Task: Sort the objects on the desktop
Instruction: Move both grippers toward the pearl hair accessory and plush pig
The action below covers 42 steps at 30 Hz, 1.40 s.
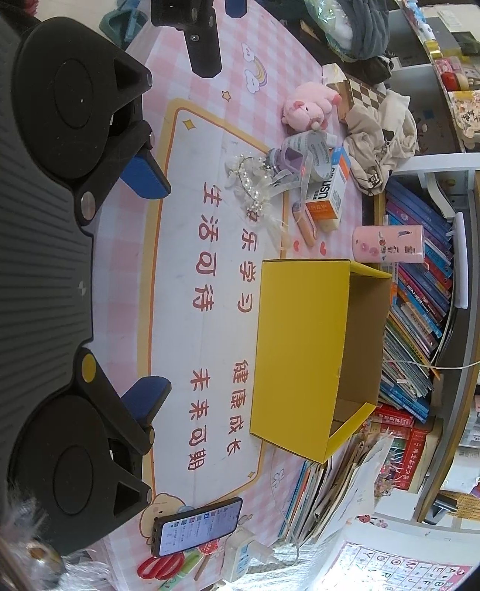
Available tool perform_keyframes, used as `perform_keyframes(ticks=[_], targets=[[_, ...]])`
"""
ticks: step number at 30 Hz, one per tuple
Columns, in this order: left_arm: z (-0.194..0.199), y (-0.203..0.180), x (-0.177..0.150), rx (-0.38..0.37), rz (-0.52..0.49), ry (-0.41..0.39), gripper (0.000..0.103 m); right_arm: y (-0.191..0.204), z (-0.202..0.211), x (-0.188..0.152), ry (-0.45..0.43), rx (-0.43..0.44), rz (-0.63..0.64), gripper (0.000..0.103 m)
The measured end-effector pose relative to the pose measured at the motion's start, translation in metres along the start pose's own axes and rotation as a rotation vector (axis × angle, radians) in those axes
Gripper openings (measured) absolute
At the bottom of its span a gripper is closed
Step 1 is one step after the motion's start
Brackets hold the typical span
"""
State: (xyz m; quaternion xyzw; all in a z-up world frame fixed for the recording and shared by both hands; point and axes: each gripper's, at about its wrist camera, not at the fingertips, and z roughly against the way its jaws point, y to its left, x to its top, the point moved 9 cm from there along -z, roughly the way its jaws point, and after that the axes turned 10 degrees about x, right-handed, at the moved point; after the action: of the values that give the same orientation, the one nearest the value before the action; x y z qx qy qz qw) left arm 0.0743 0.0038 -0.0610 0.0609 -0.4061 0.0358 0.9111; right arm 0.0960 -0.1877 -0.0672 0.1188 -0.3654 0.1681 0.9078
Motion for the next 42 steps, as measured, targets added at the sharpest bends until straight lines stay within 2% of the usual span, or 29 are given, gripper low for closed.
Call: perform_keyframes(ticks=[22, 35, 42], targets=[[-0.010, 0.003, 0.003, -0.024, 0.013, 0.019, 0.103, 0.003, -0.008, 0.004, 0.023, -0.010, 0.018, 0.103], [-0.009, 0.002, 0.007, -0.073, 0.042, -0.002, 0.103, 0.003, -0.009, 0.005, 0.031, -0.019, 0.035, 0.103], [-0.014, 0.003, 0.004, -0.078, 0.045, 0.022, 0.103, 0.004, -0.010, 0.004, 0.033, -0.021, 0.037, 0.103]])
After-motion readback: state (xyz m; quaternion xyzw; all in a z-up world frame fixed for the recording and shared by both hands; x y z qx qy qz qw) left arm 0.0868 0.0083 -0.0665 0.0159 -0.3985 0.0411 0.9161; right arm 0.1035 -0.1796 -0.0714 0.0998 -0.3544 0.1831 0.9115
